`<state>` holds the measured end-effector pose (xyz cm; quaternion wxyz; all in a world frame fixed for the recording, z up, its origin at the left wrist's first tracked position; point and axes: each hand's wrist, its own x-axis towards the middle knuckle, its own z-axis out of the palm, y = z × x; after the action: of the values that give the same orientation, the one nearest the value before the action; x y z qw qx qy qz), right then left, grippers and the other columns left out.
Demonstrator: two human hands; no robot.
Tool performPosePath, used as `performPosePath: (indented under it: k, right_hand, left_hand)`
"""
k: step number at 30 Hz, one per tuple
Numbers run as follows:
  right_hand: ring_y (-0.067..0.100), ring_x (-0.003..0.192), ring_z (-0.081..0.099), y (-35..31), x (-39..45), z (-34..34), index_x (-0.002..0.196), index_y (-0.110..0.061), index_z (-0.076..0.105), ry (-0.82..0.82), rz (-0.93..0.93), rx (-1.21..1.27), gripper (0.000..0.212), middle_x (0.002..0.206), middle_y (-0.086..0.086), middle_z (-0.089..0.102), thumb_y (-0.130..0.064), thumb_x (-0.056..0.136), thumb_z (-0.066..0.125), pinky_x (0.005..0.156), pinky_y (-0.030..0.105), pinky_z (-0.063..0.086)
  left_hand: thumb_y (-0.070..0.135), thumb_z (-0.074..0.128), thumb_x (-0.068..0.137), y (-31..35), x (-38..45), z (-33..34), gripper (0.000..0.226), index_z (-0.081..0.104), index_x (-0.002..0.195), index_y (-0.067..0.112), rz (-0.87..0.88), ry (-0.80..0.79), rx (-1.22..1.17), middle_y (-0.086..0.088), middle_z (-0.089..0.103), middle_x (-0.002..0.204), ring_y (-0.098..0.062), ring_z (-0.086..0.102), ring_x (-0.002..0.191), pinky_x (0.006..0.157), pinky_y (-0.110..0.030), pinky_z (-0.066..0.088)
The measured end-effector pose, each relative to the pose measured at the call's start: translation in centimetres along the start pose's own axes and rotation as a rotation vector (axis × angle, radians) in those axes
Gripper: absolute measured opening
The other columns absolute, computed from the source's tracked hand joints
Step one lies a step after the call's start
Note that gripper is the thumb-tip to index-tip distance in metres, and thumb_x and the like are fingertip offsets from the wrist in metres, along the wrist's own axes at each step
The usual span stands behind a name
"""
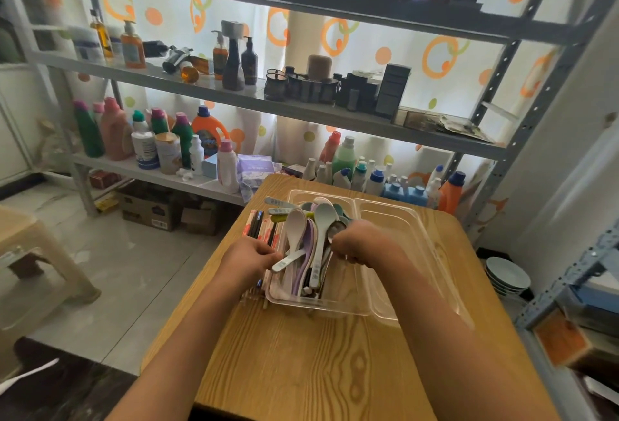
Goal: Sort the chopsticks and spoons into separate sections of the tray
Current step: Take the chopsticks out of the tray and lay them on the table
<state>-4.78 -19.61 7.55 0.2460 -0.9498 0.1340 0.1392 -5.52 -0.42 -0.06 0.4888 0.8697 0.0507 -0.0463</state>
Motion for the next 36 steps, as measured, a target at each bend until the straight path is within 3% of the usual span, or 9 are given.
performPosePath:
  k: [2, 9, 12, 16, 22, 26, 28, 31, 36]
  right_hand:
    - [0.012, 0.056, 0.047, 0.2, -1.1, -1.2, 0.080, -0.010, 0.056, -0.014, -0.001, 0.078, 0.010, 0.072, 0.004, 0.054, -0.014, 0.087, 0.061, 0.042, 0.019, 0.037]
    - [0.009, 0.043, 0.035, 3.0, -5.5, -4.6, 0.074, -0.007, 0.061, -0.101, 0.034, 0.396, 0.013, 0.052, 0.000, 0.046, -0.010, 0.086, 0.063, 0.046, 0.021, 0.031]
    - [0.009, 0.043, 0.035, 3.6, -7.2, -4.8, 0.075, -0.006, 0.062, -0.100, -0.008, 0.436, 0.014, 0.053, 0.000, 0.046, -0.010, 0.088, 0.063, 0.046, 0.021, 0.031]
    - [0.011, 0.047, 0.036, 3.5, -8.9, -4.8, 0.087, -0.002, 0.065, -0.067, -0.033, 0.471, 0.010, 0.062, 0.005, 0.049, -0.011, 0.090, 0.062, 0.047, 0.022, 0.032]
    - [0.013, 0.058, 0.037, 2.7, -9.0, -4.4, 0.094, -0.004, 0.068, 0.060, -0.058, 0.697, 0.022, 0.075, 0.006, 0.050, -0.024, 0.086, 0.071, 0.052, 0.023, 0.036]
    - [0.011, 0.056, 0.044, 2.0, -9.2, -3.2, 0.091, -0.005, 0.069, 0.090, -0.065, 0.956, 0.022, 0.067, 0.001, 0.054, -0.024, 0.084, 0.076, 0.054, 0.024, 0.040]
    - [0.013, 0.055, 0.052, 1.4, -9.2, -2.2, 0.087, -0.006, 0.071, 0.109, -0.073, 0.975, 0.022, 0.067, 0.003, 0.059, -0.026, 0.082, 0.078, 0.053, 0.023, 0.044]
    - [0.010, 0.041, 0.062, 0.6, -8.9, -1.0, 0.084, -0.005, 0.071, 0.097, -0.121, 1.043, 0.018, 0.065, 0.004, 0.065, -0.022, 0.084, 0.076, 0.040, 0.018, 0.045]
    - [0.005, 0.049, 0.061, -0.2, -7.7, 0.8, 0.082, -0.011, 0.073, 0.078, -0.192, 1.070, 0.014, 0.056, -0.005, 0.064, -0.024, 0.086, 0.074, 0.048, 0.021, 0.047]
  left_hand:
    - [0.028, 0.070, 0.087, 0.1, -0.2, 0.1, 0.012, 0.076, 0.084, 0.019, -0.011, 0.015, 0.012, 0.001, 0.071, 0.082, -0.015, 0.064, 0.081, 0.074, -0.037, 0.057]
    - [0.029, 0.066, 0.090, 0.2, -1.0, 0.0, 0.017, 0.073, 0.083, 0.016, -0.058, 0.040, -0.038, -0.005, 0.068, 0.087, -0.018, 0.061, 0.079, 0.066, -0.033, 0.051]
    - [0.030, 0.063, 0.092, 0.4, -1.6, -0.4, 0.018, 0.072, 0.084, 0.017, -0.037, 0.181, -0.021, -0.004, 0.069, 0.084, -0.019, 0.065, 0.077, 0.076, -0.043, 0.057]
    - [0.029, 0.060, 0.095, 2.6, -3.9, -0.5, 0.023, 0.073, 0.101, 0.011, 0.108, 0.301, -0.020, 0.001, 0.067, 0.079, -0.014, 0.063, 0.071, 0.061, -0.030, 0.050]
    - [0.026, 0.062, 0.093, 6.0, -6.7, -1.0, 0.013, 0.072, 0.097, 0.017, 0.236, 0.131, -0.129, 0.000, 0.070, 0.086, -0.015, 0.065, 0.084, 0.064, -0.023, 0.046]
    - [0.029, 0.061, 0.093, 7.2, -8.3, -1.1, 0.014, 0.072, 0.089, 0.021, 0.321, -0.062, -0.143, 0.013, 0.066, 0.070, 0.004, 0.060, 0.060, 0.055, -0.014, 0.041]
    - [0.037, 0.060, 0.092, 7.5, -8.7, -0.9, 0.022, 0.074, 0.090, 0.020, 0.327, -0.113, -0.177, 0.011, 0.065, 0.069, 0.003, 0.057, 0.054, 0.054, -0.015, 0.041]
    - [0.043, 0.060, 0.090, 7.3, -8.7, -0.7, 0.026, 0.074, 0.090, 0.021, 0.308, -0.142, -0.246, 0.007, 0.065, 0.070, -0.001, 0.054, 0.056, 0.057, -0.021, 0.043]
    - [0.032, 0.063, 0.091, 6.4, -8.2, -0.6, 0.015, 0.073, 0.091, 0.020, 0.279, -0.065, -0.351, 0.015, 0.067, 0.063, 0.005, 0.058, 0.053, 0.052, -0.016, 0.042]
